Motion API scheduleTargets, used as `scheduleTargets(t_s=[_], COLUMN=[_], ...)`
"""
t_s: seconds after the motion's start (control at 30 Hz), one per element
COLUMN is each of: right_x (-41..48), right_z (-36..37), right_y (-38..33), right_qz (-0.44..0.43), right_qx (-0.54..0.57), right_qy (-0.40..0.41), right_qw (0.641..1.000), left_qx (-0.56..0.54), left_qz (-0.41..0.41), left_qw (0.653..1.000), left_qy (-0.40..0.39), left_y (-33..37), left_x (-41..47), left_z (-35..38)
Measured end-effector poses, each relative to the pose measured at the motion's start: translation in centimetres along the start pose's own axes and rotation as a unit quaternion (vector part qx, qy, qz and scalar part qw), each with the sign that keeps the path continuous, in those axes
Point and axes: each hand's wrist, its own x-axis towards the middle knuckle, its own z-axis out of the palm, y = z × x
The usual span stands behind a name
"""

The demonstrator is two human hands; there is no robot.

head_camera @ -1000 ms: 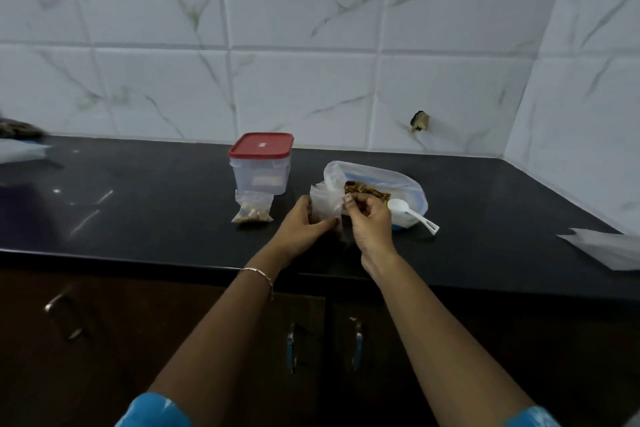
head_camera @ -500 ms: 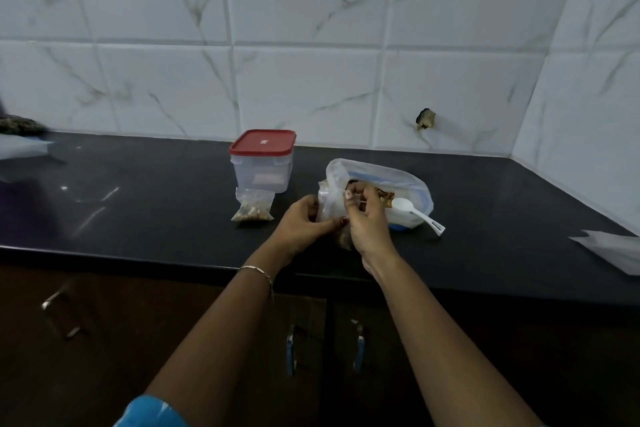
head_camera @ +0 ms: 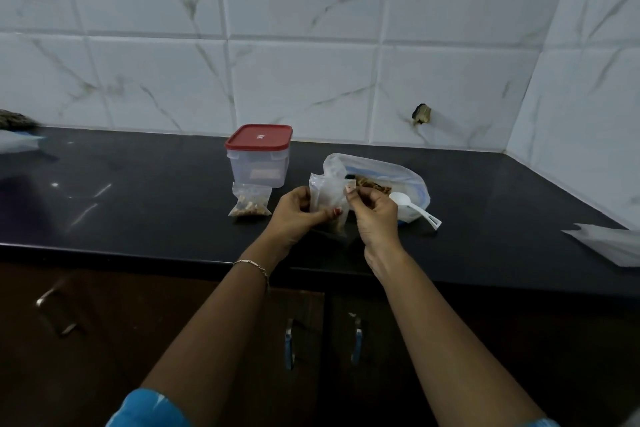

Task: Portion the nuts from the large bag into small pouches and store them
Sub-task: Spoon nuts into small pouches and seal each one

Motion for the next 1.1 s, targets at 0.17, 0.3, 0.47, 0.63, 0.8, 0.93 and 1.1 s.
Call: scheduleTargets(t_s=[0.17,0.3,0.47,0.63,0.8,0.93,1.1], right_x=[-0.1,-0.2,-0.2,-0.2,-0.3,-0.4,-0.4], right_z=[-0.1,-0.1,-0.2,-0.2,-0.1,0.0,-0.1], right_y=[-0.4,-0.4,-0.4,-0.4,-0.4,-0.6,-0.7], right_qz=[0.001,-0.007,-0.002,-0.012,-0.021,-0.013,0.029], right_qx=[0.026,0.024,0.035,0.053,0.038,0.027,0.041], right_qy=[0.009,0.023,0.032,0.038,0.031,0.024,0.01], right_qw=[1.0,0.999,0.999,0.998,0.999,0.999,0.999], left_qx=[-0.022,-0.008,0.013,0.041,0.036,0.042,0.018], left_qz=[0.001,0.022,0.032,0.026,0.03,0.035,0.023], left_qw=[0.999,0.996,0.995,0.994,0.994,0.994,0.995], left_qy=[0.046,0.086,0.092,0.095,0.102,0.098,0.096], left_y=[-0.1,-0.4,-1.2,-1.5,-1.3,-1.4,-1.2], left_x=[0.4,0.7,1.3,1.5,1.5,1.5,1.4], left_z=[0.0,-0.1,-0.5,-0.6,-0.4,-0.5,-0.5])
